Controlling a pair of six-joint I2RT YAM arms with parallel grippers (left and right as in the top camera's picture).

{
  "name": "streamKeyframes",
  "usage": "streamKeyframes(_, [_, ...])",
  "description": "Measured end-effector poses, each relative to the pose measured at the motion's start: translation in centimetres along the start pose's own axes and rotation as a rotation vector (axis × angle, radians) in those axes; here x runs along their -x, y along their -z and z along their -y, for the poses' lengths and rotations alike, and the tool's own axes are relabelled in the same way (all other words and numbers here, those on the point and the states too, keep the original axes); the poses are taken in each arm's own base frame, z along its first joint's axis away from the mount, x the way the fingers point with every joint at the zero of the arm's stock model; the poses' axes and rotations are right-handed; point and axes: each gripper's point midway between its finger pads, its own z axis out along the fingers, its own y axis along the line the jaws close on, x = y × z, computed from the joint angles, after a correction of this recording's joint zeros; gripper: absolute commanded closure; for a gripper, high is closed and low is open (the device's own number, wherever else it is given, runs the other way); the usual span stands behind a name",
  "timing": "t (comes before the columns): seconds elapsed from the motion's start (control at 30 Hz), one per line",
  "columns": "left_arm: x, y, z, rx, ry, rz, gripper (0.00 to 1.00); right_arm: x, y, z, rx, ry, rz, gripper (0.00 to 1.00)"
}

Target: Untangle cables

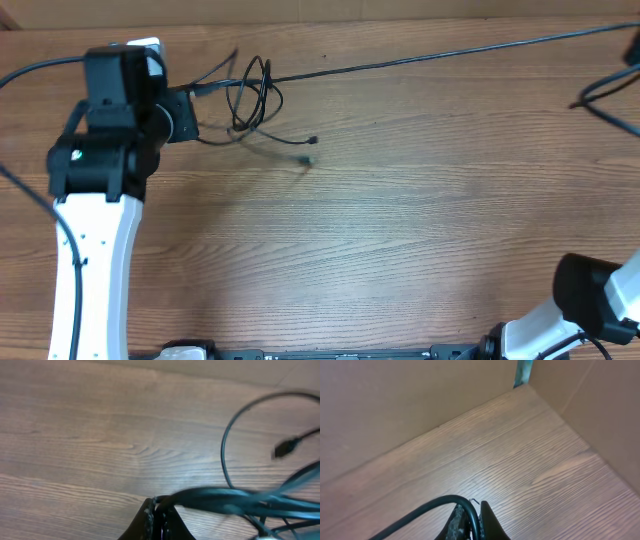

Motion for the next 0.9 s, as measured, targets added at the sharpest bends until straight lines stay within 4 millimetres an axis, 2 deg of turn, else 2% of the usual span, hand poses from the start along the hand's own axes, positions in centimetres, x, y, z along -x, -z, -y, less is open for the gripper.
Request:
streamKeyframes(0.13, [0.6, 1.9, -0.1, -0.043, 0.023, 0.041, 0.89, 0.3, -0.2, 2.1, 0.059, -0.084, -0.02, 0.96])
streamKeyframes(0.27, [0.8, 2.5, -5.8, 0.139, 0.107, 0.056, 0.88, 1.6, 0.0, 8.3, -0.065, -0.192, 0.033, 0.96])
streamKeyframes(0.33, [0.5, 2.7, -7.1, 0.185, 0.121, 0.051, 0.87, 1.6, 0.1, 9.7, -0.089, -0.216, 0.037, 0.96])
streamKeyframes(0.53, [0.6, 2.7, -7.1, 0.193, 0.12, 0.051, 0.86, 1.6, 0.0, 8.3, -0.029, -0.204, 0.028, 0.96])
streamKeyframes(0.63, [0.5, 2.6, -6.9, 0.181, 0.12, 0.05, 0.8, 1.5, -0.2, 7.8, -0.016, -0.198, 0.022, 0.96])
streamKeyframes(0.67, [0.5, 2.6, -6.8, 0.173, 0.123, 0.05, 0.74, 1.5, -0.3, 7.5, -0.01, -0.194, 0.019, 0.96])
streamKeyframes(0.7, [0.5, 2.6, -6.7, 0.165, 0.124, 0.049, 0.62, 1.5, -0.4, 7.3, -0.004, -0.19, 0.015, 0.96])
streamKeyframes(0.8, [0.5, 2.5, -6.2, 0.137, 0.133, 0.046, 0.06, 1.3, -0.8, 6.5, 0.013, -0.176, 0.001, 0.96])
streamKeyframes(0.83, [0.5, 2.5, -6.0, 0.127, 0.133, 0.046, 0.0, 1.3, -1.0, 6.1, 0.019, -0.17, -0.004, 0.96])
streamKeyframes(0.9, [0.5, 2.5, -5.7, 0.108, 0.132, 0.043, 0.0, 1.2, -1.3, 5.6, 0.03, -0.16, -0.011, 0.96])
